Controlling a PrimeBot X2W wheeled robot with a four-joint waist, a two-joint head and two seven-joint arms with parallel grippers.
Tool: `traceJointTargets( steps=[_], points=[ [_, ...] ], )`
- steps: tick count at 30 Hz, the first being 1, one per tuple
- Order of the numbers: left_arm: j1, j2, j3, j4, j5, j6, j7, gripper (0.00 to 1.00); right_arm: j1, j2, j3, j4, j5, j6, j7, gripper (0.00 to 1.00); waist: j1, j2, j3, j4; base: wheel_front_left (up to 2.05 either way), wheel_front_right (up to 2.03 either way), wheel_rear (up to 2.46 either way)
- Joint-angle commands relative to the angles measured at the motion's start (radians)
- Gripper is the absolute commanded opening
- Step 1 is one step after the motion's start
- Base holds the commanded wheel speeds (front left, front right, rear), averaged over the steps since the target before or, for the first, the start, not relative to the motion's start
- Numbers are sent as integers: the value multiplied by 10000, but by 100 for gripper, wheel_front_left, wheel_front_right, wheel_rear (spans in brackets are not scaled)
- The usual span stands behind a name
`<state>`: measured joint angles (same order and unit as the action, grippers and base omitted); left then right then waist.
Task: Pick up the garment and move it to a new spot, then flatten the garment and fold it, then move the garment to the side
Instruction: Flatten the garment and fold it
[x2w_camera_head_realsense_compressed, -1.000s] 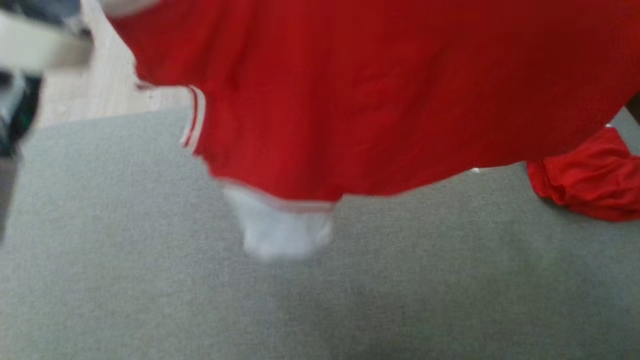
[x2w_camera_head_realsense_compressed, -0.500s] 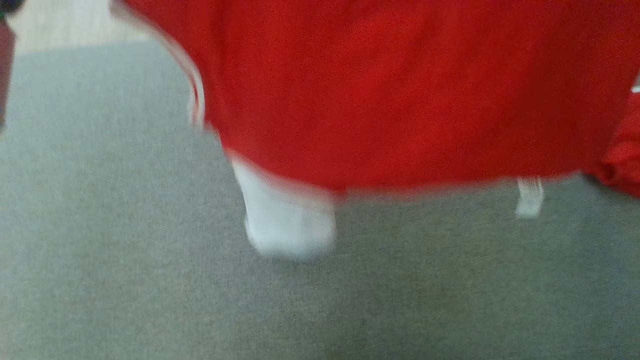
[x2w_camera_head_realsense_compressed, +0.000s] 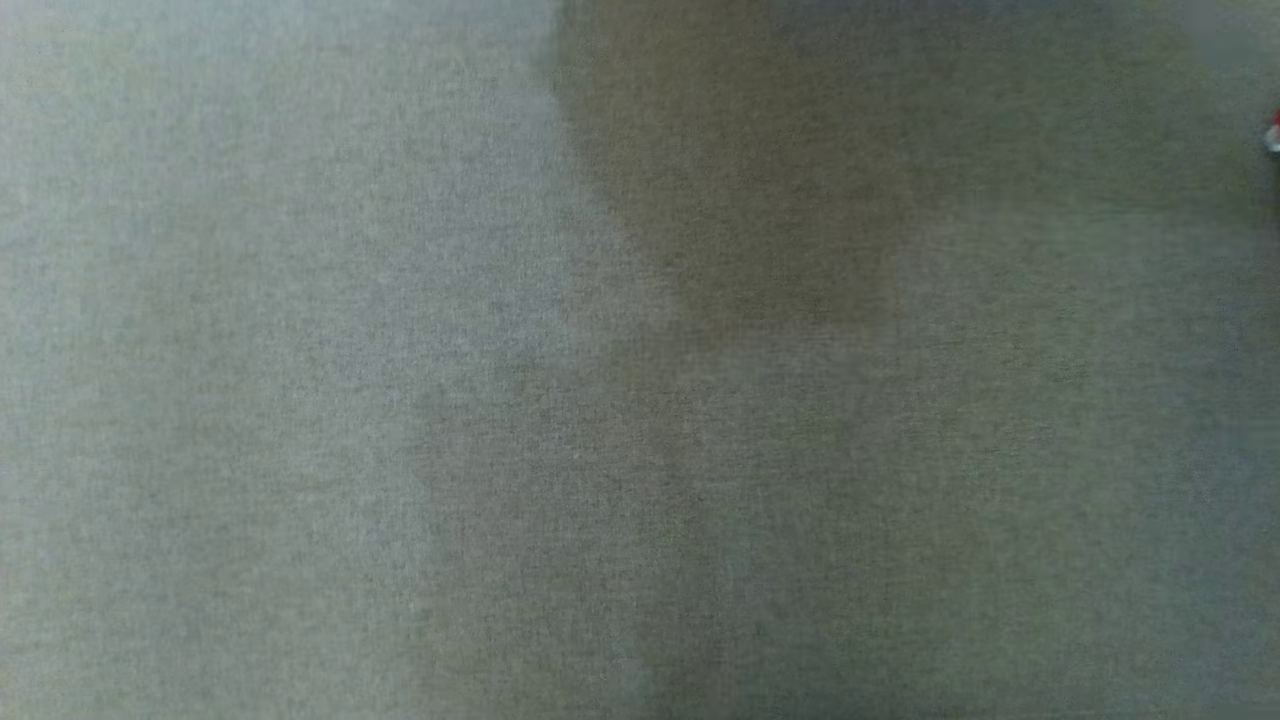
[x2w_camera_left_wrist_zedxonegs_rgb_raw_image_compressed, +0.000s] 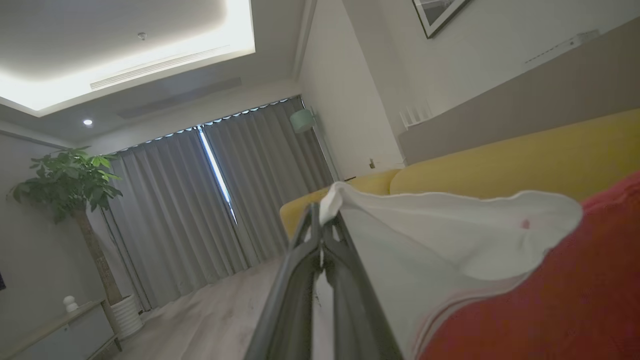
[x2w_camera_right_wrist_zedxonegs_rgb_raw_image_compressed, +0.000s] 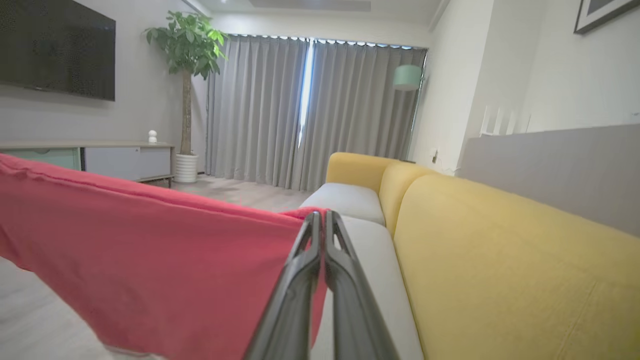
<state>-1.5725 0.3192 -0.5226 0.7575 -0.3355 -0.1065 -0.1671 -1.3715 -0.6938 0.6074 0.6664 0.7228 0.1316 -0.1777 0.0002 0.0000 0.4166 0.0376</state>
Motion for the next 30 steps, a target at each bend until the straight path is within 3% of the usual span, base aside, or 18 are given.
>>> traceJointTargets(
  steps=[1, 7, 13, 16, 22, 30],
  points=[
    [-74, 415, 115, -166, -133, -52, -114, 0, 150, -178, 15, -120, 107, -9, -125, 0, -2, 0, 258, 79, 0, 0, 0],
    [1765, 677, -345, -451, -356, -168, -603, 0, 1176, -241, 853, 238, 468, -9, -487, 0, -2, 0, 350, 167, 0, 0, 0],
    [4975, 1355, -672, -1910, -569, -73, -835, 0, 3169, -449, 1446, 96, 1182, -9, -749, 0, -2, 0, -478, 171, 0, 0, 0],
    [6975, 1821, -606, -3079, -931, 233, -862, 0, 4355, -637, 1576, -229, 1508, -9, -809, 0, -2, 0, -1022, 68, 0, 0, 0],
    [10906, 2986, -716, -5786, -1370, 1279, -469, 0, 6701, -1123, 1512, -1203, 1835, -9, -836, 0, -2, 0, -1842, -86, 0, 0, 0],
    [14772, 3748, -1059, -8952, -2018, 2791, 458, 0, 9853, -1296, 403, -2231, 1550, -9, -839, 0, -2, 0, -2576, -24, 0, 0, 0]
  ],
)
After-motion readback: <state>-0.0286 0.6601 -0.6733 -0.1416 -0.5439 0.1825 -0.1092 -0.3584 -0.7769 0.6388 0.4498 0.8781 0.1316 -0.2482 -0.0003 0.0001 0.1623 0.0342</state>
